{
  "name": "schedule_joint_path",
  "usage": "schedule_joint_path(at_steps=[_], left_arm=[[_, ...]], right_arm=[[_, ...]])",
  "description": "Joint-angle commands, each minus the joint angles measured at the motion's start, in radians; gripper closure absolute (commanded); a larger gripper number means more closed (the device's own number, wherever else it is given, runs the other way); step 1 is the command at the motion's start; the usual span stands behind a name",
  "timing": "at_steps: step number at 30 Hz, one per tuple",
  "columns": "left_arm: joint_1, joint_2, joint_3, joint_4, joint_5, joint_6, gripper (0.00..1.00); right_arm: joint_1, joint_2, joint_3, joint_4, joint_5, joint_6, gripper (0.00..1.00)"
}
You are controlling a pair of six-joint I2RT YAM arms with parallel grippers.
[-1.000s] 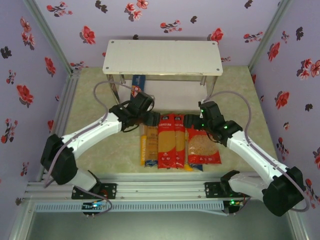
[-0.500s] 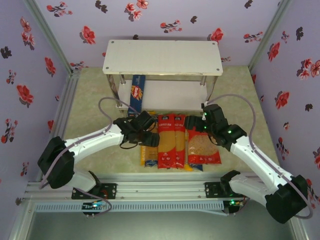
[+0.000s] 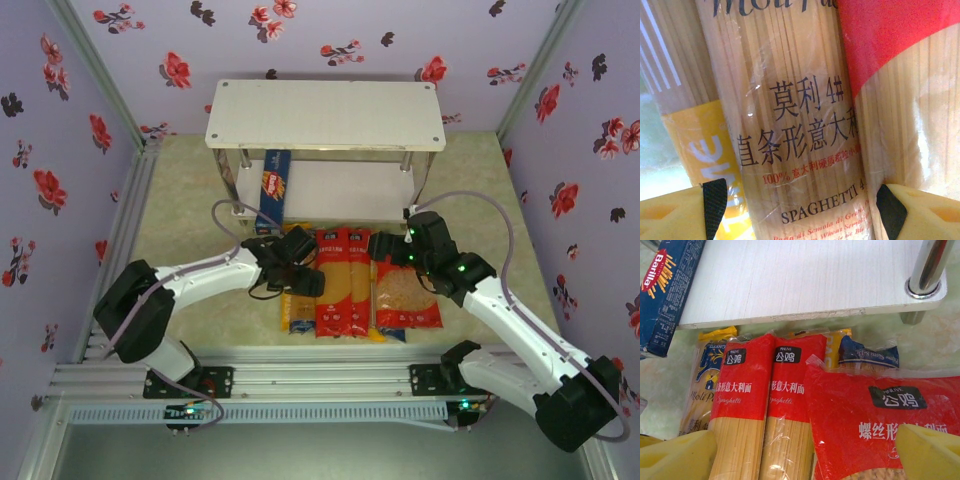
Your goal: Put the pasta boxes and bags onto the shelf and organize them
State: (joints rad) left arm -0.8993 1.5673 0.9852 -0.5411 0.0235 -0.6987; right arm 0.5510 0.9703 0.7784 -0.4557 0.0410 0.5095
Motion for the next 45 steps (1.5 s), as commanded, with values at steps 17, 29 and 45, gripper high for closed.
schedule_joint_path(at_steps=[17,29,45], left_arm=[[0.043,0.074,0.013,0.027,0.085,0.059,0.51],[0.066,0.005,0.028,0.008,0.114,0.067,1.00],[0.102,-0.128,0.158,-0.067,0.173,0.079,1.00]], right_arm=[[0.012,0.011,0.010,-0.020,0.030,0.014,0.07],[0.013,0.019,0.014,-0.013,0.028,0.014,0.07],[0.014,0.020,0.016,-0.004,0.033,0.014,0.07]])
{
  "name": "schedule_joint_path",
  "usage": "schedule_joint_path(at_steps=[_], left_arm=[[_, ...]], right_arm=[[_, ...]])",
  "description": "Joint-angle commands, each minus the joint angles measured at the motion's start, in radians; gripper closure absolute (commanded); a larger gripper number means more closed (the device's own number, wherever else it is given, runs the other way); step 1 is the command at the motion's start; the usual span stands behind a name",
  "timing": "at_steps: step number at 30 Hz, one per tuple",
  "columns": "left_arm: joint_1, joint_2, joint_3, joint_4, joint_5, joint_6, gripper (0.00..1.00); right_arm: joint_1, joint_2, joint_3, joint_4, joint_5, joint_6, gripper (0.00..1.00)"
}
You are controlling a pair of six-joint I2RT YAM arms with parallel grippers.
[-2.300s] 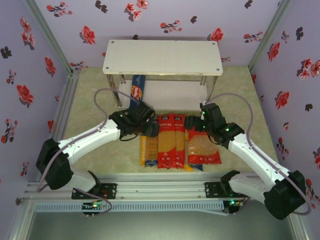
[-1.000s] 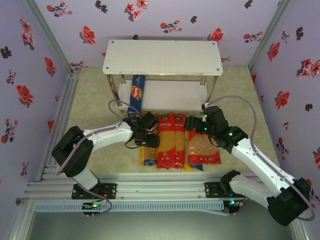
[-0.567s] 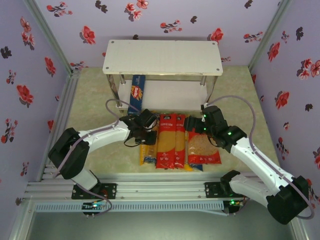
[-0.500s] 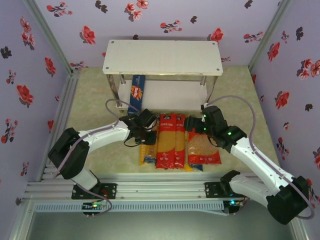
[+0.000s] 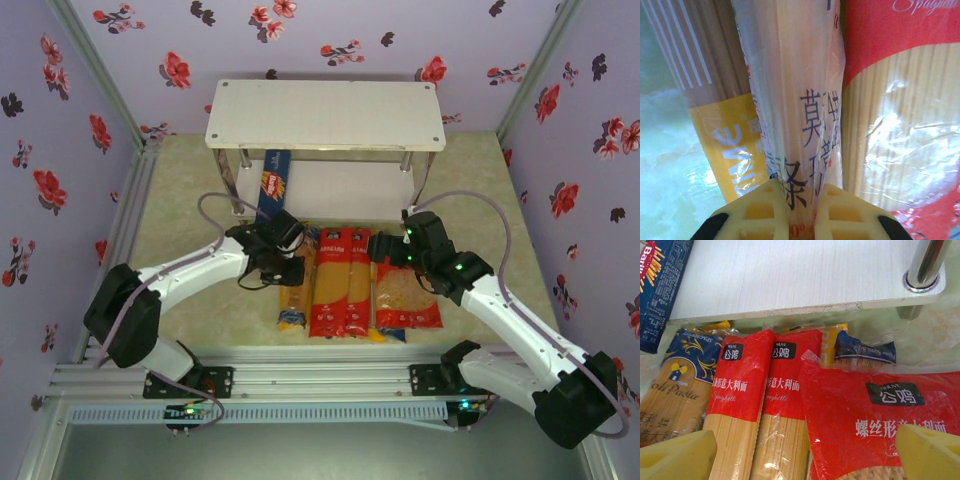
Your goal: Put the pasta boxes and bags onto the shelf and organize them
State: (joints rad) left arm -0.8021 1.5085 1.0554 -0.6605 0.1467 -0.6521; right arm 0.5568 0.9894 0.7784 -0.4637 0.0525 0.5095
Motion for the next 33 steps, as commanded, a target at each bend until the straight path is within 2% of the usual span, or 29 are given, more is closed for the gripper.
schedule_joint_path(at_steps=[1,10,15,20,27,33], left_arm=[[0.004,-0.071,0.094,0.053,0.058,0.031,1.00],[0.023,-0.113,0.128,0.056,0.116,0.014,1.00],[0.074,-0.119,0.125,0.136,0.112,0.033,1.00],[0.122,-0.056,0.185,0.206,0.113,0.122,1.00],[0.217,0.048,0.254,0.339,0.109,0.158,1.00],[0.255,0.168,0.347,0.402,0.110,0.197,1.00]], right_arm=[[0.009,0.003,0.016,0.005,0.021,0.013,0.07],[0.009,0.004,0.018,0.009,0.024,0.011,0.07],[0.011,0.011,0.017,0.019,0.022,0.011,0.07],[0.011,0.022,0.025,0.013,0.021,0.005,0.07],[0.011,0.048,0.042,0.020,0.021,0.002,0.07],[0.011,0.082,0.077,0.016,0.020,-0.016,0.07]])
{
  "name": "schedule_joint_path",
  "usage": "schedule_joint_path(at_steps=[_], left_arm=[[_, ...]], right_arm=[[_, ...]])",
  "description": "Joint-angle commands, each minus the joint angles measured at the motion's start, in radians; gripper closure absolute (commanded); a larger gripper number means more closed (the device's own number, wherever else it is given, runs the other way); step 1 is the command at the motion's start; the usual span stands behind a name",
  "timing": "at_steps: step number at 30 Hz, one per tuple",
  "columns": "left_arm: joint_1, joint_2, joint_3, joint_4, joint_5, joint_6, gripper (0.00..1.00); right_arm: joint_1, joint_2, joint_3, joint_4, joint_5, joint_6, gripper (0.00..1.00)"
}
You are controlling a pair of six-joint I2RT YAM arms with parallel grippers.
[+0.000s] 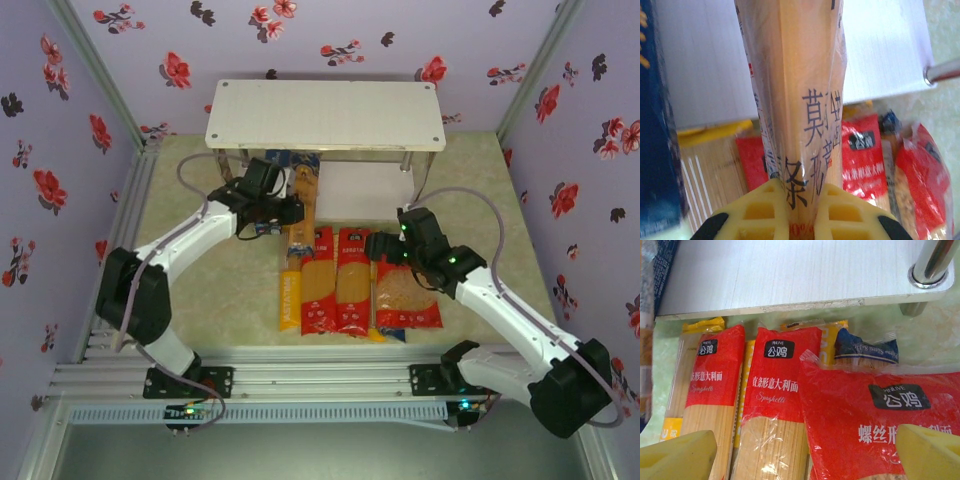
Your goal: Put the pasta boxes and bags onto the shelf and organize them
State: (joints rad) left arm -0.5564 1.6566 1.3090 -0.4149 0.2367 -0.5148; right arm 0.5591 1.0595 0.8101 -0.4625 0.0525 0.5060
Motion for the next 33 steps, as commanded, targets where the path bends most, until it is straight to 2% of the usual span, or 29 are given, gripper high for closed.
schedule_joint_path(at_steps=[1,7,15,19,25,33], left_arm=[[0.013,0.038,0.110,0.156,0.023,0.066,1.00],[0.043,0.121,0.186,0.132,0.030,0.096,1.00],[0.070,0.162,0.179,0.177,0.027,0.090,1.00],[0.070,0.175,0.156,0.250,0.024,0.081,1.00],[0.069,0.173,0.056,0.452,-0.009,0.074,1.00],[0.070,0.214,0.095,0.410,-0.054,0.143,1.00]], right_arm=[[0.009,0.016,0.048,0.015,0.021,-0.014,0.07],[0.009,0.040,0.061,0.021,0.027,-0.026,0.07],[0.008,0.073,0.063,0.034,0.027,-0.031,0.06],[0.008,0.094,0.070,0.039,0.020,-0.031,0.06],[0.008,0.115,0.076,0.043,0.015,-0.031,0.06],[0.009,0.120,0.073,0.040,0.021,-0.030,0.06]])
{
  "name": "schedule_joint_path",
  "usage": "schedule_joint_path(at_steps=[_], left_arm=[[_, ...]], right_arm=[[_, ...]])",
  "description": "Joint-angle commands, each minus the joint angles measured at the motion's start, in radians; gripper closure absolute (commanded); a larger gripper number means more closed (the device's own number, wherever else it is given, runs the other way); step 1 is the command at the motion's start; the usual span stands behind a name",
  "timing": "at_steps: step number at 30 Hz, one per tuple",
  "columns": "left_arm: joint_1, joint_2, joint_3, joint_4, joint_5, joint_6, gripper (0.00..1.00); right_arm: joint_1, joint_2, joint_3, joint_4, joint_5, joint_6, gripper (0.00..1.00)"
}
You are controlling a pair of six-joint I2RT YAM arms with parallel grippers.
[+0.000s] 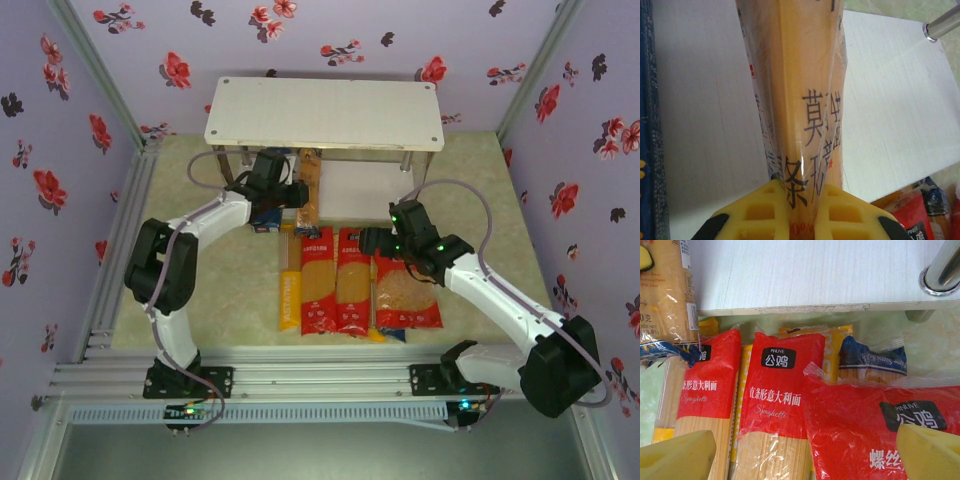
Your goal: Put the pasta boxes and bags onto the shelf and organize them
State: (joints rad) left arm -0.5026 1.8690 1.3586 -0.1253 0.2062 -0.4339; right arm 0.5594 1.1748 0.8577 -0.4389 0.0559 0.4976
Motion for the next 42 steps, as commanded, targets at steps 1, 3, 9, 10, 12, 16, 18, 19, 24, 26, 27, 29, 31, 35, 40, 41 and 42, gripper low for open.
schedule_joint_path(at_steps=[1,3,9,10,12,16,18,19,24,26,27,29,31,35,40,41,42], left_arm=[[0.016,0.005,0.048,0.116,-0.034,0.073,1.00],[0.016,0.013,0.055,0.101,-0.053,0.088,0.96],[0.016,0.050,0.085,0.066,-0.074,0.113,0.77],[0.016,0.057,0.085,0.064,-0.080,0.112,0.73],[0.016,0.063,0.086,0.064,-0.093,0.105,0.68],[0.016,0.072,0.085,0.064,-0.105,0.088,0.64],[0.016,0.072,0.083,0.063,-0.105,0.079,0.64],[0.016,0.069,0.080,0.065,-0.105,0.074,0.63],[0.009,0.033,0.045,0.100,-0.102,0.061,0.54],[0.003,0.019,0.037,0.103,-0.097,0.061,0.53],[0.000,0.014,0.038,0.097,-0.090,0.060,0.54],[-0.004,0.009,0.039,0.085,-0.083,0.055,0.57],[-0.009,0.008,0.035,0.084,-0.082,0.051,0.58],[-0.035,0.007,0.030,0.113,-0.080,0.057,0.54],[-0.073,0.024,0.066,0.089,-0.130,0.075,0.50],[-0.073,0.026,0.072,0.078,-0.146,0.066,0.51],[-0.074,0.026,0.073,0.068,-0.169,0.056,0.51]], right_arm=[[0.008,0.006,0.024,0.015,0.018,-0.023,0.06],[0.008,0.009,0.023,0.015,0.019,-0.022,0.06],[0.008,0.008,0.022,0.009,0.025,-0.024,0.06],[0.008,0.006,0.021,0.009,0.027,-0.024,0.06],[0.008,0.004,0.021,0.006,0.030,-0.024,0.06],[0.008,0.002,0.019,-0.002,0.035,-0.027,0.06],[0.008,0.000,0.018,-0.004,0.037,-0.029,0.06],[0.008,0.000,0.019,-0.003,0.038,-0.029,0.06],[0.008,0.000,0.018,-0.012,0.046,-0.030,0.06],[0.007,-0.001,0.019,-0.016,0.053,-0.030,0.06],[0.008,-0.003,0.020,-0.018,0.056,-0.030,0.06],[0.008,-0.004,0.021,-0.021,0.059,-0.030,0.06],[0.008,-0.004,0.021,-0.018,0.058,-0.030,0.06],[0.008,-0.001,0.020,-0.018,0.054,-0.028,0.06],[0.008,-0.004,0.021,-0.022,0.055,-0.025,0.06],[0.008,-0.006,0.021,-0.023,0.055,-0.027,0.06],[0.008,-0.010,0.020,-0.026,0.056,-0.027,0.06]])
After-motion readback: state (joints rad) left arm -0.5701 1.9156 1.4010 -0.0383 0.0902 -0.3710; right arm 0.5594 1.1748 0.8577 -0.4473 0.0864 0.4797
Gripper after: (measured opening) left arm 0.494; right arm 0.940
